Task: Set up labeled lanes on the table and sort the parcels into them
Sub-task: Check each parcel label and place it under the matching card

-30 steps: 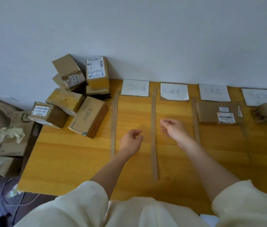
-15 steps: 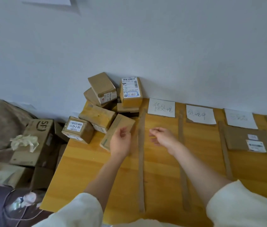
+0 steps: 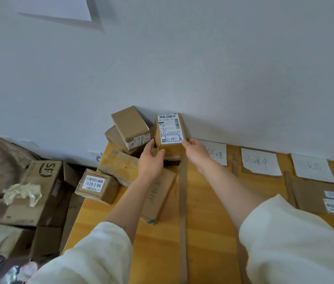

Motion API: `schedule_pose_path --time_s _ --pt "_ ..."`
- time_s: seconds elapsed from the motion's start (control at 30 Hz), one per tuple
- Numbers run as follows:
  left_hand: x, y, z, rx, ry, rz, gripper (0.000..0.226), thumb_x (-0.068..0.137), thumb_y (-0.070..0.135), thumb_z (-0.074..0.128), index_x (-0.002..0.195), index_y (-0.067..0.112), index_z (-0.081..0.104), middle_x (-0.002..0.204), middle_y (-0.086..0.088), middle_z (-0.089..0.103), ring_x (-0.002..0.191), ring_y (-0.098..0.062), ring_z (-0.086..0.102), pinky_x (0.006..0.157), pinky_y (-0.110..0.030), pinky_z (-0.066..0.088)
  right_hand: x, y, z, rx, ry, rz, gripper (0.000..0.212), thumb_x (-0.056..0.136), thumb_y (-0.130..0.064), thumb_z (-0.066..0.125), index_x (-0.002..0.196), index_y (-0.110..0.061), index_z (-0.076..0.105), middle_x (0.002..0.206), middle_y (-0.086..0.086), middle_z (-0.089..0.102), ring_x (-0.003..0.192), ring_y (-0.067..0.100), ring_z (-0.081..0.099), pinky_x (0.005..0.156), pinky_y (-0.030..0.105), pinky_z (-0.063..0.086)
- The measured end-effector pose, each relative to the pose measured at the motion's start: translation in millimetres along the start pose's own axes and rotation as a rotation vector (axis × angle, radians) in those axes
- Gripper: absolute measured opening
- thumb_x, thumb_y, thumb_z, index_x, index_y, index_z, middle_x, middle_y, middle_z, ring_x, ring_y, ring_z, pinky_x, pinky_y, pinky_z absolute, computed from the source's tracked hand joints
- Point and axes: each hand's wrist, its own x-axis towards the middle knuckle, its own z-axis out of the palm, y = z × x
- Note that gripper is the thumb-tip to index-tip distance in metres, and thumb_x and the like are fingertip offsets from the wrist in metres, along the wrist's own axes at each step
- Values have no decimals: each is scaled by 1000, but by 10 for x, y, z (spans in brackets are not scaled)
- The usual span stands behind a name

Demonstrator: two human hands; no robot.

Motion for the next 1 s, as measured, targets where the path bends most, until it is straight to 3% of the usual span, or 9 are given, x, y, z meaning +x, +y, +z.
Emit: schedule_pose_path --time_s 0.07,0.17,0.3,0.47,0.6,0.77,0.9,1.0 --pt "75 13 22 -15 -26 -13 57 97 24 54 150 23 32 138 3 52 112 -5 47 93 -24 39 80 -24 29 -3 6 14 59 102 -40 43 152 -14 27 157 5 32 143 26 32 115 40 28" --pt "165 -17 61 -27 -65 -25 58 97 25 53 150 24 31 137 2 56 117 -10 53 93 -24 42 157 -26 55 0 9 25 60 101 -43 41 153 -16 27 157 4 31 143 26 31 115 41 27" --pt "196 -18 113 -49 -82 -40 58 98 24 51 151 23 28 138 1 55 110 -7 53 89 -22 43 186 10 64 -1 -34 -11 47 103 -40 39 144 -20 46 144 0 51 130 22 47 104 34 38" --pt "149 -5 161 -52 -52 -24 53 98 28 51 148 23 35 141 3 53 127 -12 49 92 -22 39 143 71 42 105 -8 -44 42 102 -35 44 142 -22 44 139 -3 53 122 18 50 93 31 39" --pt "-22 35 199 -117 -21 12 48 99 26 51 145 20 40 139 5 54 124 -9 50 91 -19 39 51 101 -11 254 23 -10 41 99 -42 48 135 -23 42 132 -4 53 113 14 49 102 39 43" --pt "-277 31 207 -229 45 55 35 98 25 53 133 23 50 124 9 60 108 -1 54 82 -9 41 -76 249 -151 337 22 10 29 96 -48 51 116 -27 49 125 -4 59 117 17 53 106 45 43" --pt "-522 5 217 -279 29 72 28 97 22 54 124 26 55 117 12 63 103 6 57 85 -13 44 -272 441 -310 449 -23 20 21 93 -38 61 108 -28 52 109 -4 65 111 17 57 101 39 49" --pt "-706 -41 250 -292 11 63 28 96 26 56 124 26 58 113 16 64 103 7 57 86 -17 46 -451 595 -410 504 -40 24 24 91 -33 65 110 -27 52 111 -3 67 108 16 59 98 37 51"
